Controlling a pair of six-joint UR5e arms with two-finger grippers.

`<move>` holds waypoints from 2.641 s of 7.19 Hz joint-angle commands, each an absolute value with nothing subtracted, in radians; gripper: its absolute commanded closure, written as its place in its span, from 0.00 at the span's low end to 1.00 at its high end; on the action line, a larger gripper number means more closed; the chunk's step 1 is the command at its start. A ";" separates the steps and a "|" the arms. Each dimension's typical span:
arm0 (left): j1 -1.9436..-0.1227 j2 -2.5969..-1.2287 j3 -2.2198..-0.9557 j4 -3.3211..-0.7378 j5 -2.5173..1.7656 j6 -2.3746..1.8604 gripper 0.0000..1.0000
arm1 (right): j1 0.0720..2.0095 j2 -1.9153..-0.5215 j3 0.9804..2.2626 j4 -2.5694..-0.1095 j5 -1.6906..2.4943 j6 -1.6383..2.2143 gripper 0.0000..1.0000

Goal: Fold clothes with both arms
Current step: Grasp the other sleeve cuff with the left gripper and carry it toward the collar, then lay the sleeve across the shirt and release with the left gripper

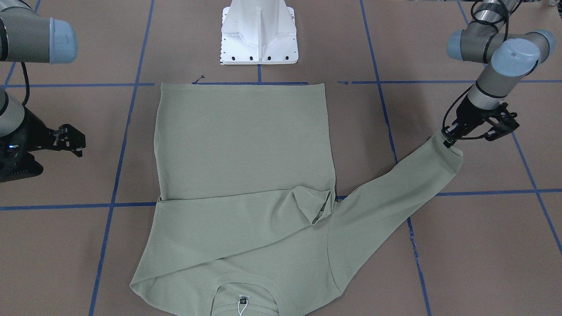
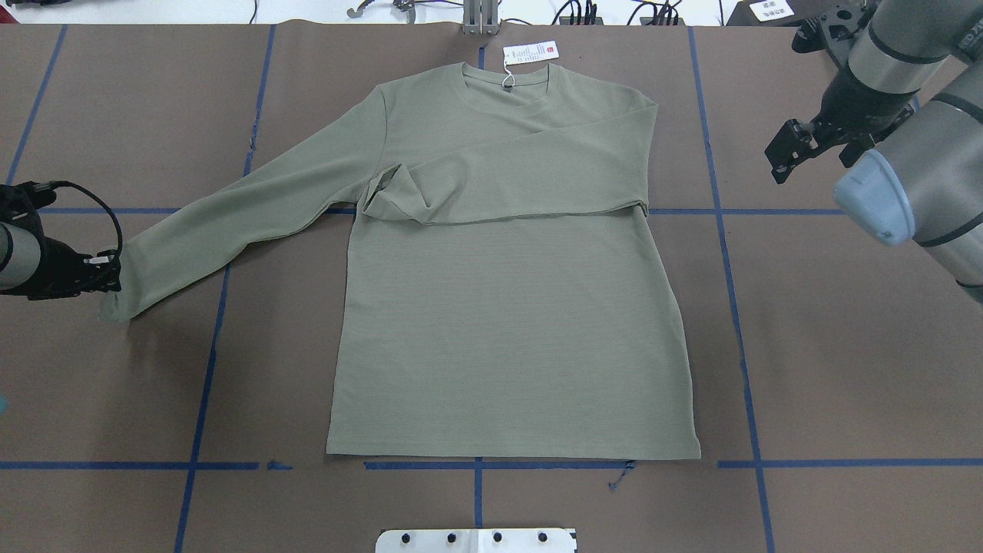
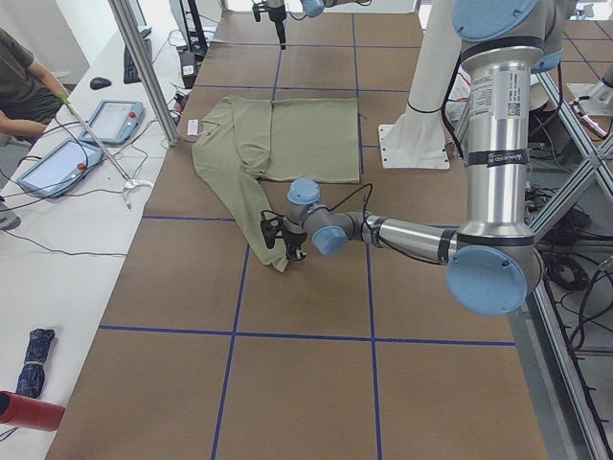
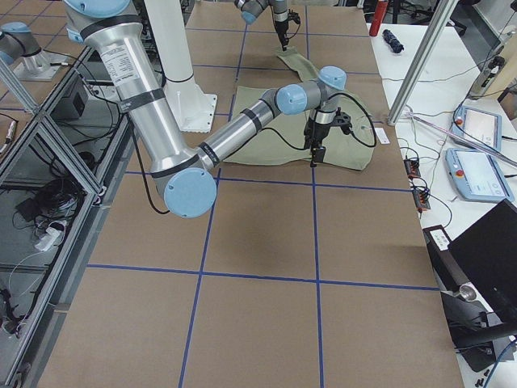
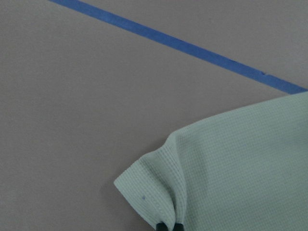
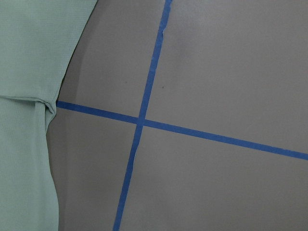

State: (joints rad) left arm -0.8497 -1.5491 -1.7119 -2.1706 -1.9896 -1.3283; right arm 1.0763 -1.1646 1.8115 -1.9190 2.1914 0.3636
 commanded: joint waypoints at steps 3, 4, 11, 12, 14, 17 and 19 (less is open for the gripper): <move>-0.868 -2.003 -1.695 -1.733 -1.961 -1.322 1.00 | 1.146 -1.316 1.908 -1.919 2.198 0.365 0.00; -0.867 -2.164 -1.625 -1.654 -1.935 -1.328 1.00 | 1.155 -1.357 1.925 -1.919 2.203 0.367 0.00; -0.573 -2.723 -1.182 -1.877 -1.716 -1.586 1.00 | 1.183 -1.447 1.930 -1.818 2.264 0.380 0.00; -0.571 -2.746 -1.110 -1.911 -1.710 -1.586 1.00 | 1.183 -1.445 1.928 -1.818 2.264 0.382 0.00; -0.524 -2.842 -0.981 -1.919 -1.678 -1.743 1.00 | 1.181 -1.437 1.919 -1.818 2.264 0.382 0.00; -0.448 -2.817 -0.914 -2.066 -1.488 -1.700 0.00 | 1.181 -1.427 1.916 -1.816 2.298 0.382 0.00; -0.492 -2.777 -0.986 -2.056 -1.503 -1.637 0.00 | 1.180 -1.408 1.917 -1.816 2.302 0.391 0.00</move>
State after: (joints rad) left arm -0.4686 -2.8063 -0.9357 -2.0607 -1.4968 -1.6831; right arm 1.1807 -1.4221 1.9174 -1.8163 2.2985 0.3840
